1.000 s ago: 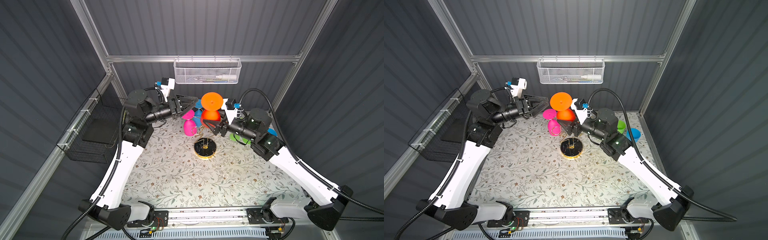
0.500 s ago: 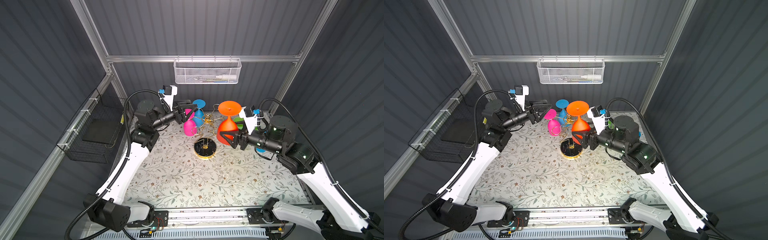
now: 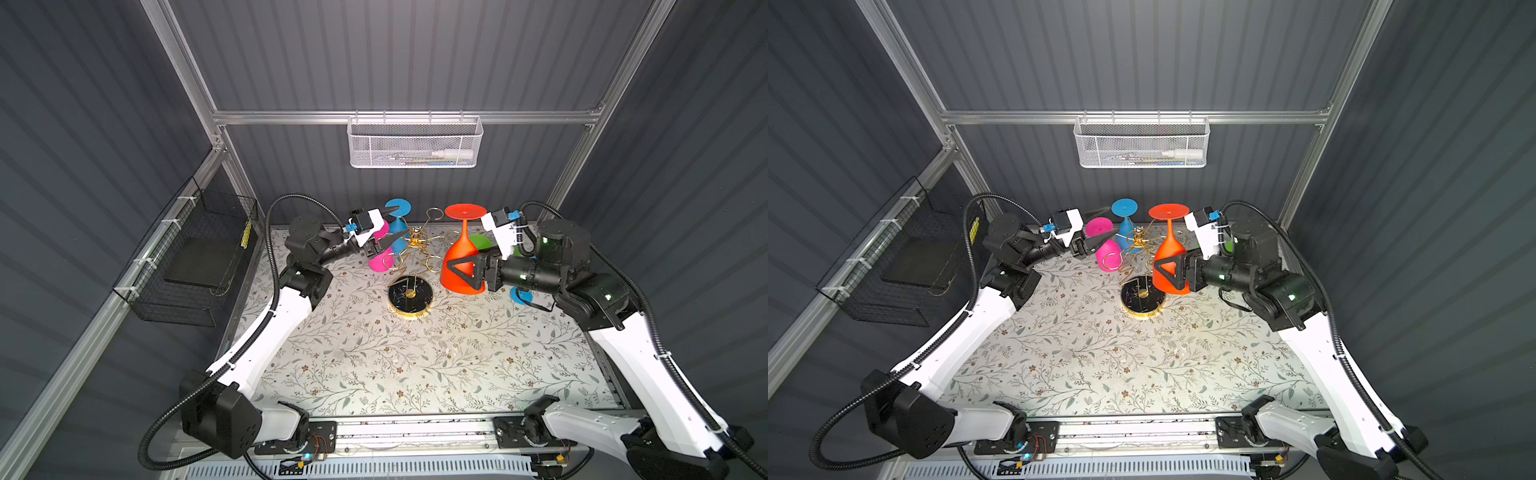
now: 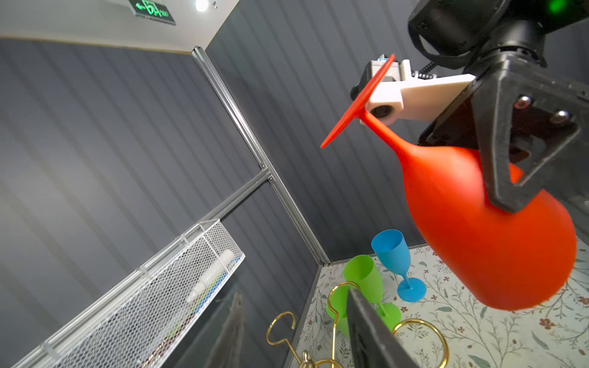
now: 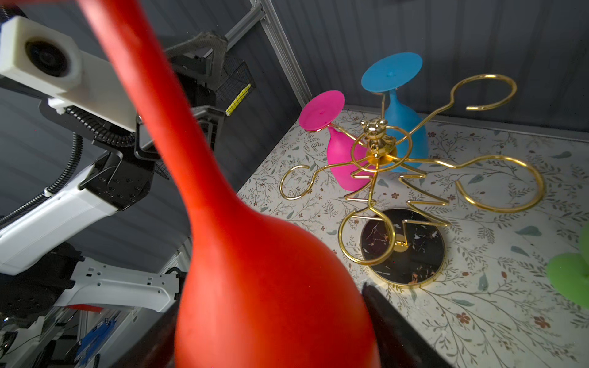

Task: Take the wine glass off the wine glass rack
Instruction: Pass the wine glass.

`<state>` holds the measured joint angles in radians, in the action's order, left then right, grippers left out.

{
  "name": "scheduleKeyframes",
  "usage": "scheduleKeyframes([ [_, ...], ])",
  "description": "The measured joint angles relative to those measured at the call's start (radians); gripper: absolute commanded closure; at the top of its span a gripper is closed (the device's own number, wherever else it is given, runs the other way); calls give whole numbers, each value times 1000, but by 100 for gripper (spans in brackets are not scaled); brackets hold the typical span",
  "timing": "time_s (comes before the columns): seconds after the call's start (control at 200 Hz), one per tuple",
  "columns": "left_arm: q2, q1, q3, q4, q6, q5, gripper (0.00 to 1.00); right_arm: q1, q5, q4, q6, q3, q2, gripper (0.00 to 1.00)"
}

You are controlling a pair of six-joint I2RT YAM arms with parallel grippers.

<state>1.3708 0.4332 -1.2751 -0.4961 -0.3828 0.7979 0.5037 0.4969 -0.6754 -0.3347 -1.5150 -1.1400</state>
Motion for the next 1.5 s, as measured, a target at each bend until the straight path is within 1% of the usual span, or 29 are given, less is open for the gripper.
scheduleKeyframes([
  [0.2,87,27,-38,-33,-58,32,49,0,50,-34,-11,-41,-56,60],
  [0.405,129,53,-67,-79,-79,41,51,0,74,-58,-24,-41,-77,61],
  [0.63,143,63,-103,-138,-78,63,52,-1,93,-60,-25,-41,-84,61],
  [0.79,145,78,-138,-142,-78,91,54,-1,109,-60,-31,-41,-88,62],
  [1.141,150,115,-168,-125,-87,151,57,-1,130,-60,-43,-41,-88,63],
  [1.331,180,128,-207,-101,-105,158,62,-1,136,-58,-51,-25,-88,63],
  [1.496,197,148,-229,-58,-139,164,74,-1,138,-56,-58,-10,-88,64],
])
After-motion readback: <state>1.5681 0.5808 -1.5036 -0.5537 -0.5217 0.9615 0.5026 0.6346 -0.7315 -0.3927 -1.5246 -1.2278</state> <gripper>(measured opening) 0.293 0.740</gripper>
